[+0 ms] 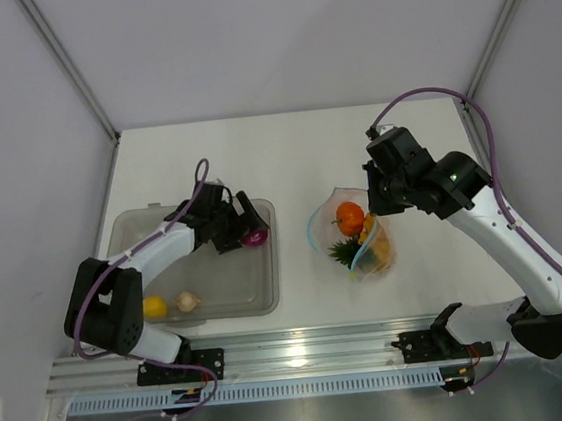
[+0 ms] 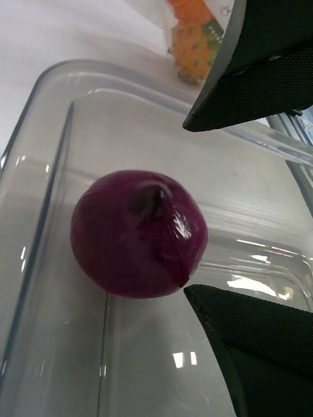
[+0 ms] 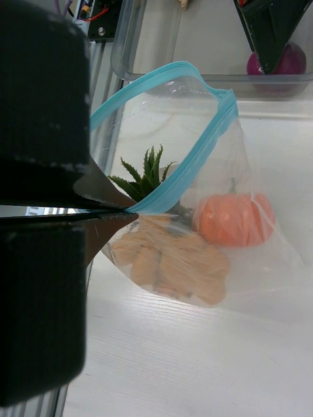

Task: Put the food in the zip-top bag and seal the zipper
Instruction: Pick up the fake vegetable from the bin.

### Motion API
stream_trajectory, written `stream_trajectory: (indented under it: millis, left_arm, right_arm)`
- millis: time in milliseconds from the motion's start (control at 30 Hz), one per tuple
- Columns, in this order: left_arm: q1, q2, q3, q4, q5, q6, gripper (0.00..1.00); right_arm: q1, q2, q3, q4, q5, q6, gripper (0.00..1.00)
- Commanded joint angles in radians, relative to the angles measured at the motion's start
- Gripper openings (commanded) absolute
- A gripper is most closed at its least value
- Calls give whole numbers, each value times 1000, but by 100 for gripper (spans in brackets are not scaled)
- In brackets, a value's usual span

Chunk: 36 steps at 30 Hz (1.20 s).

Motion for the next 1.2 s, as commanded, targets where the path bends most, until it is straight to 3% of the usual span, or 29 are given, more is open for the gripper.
stream_trajectory:
  millis: [0,600,967,1167]
  left_arm:
    - [13,23,8,50,-10,-24,100]
    - [29,108,3,115,-49,-30,96]
    - [30,112,-15,158,-55,-23,76]
    - [30,72,-47,162,-67,-15,50]
  right_arm:
    - [-2,-13,3,2,10,-8,0]
    - [-2,7,-4,13,-2,-11,0]
    - [-2,0,-12,14,-1,-11,0]
    - [-2,3,-7,22,-8,-9,0]
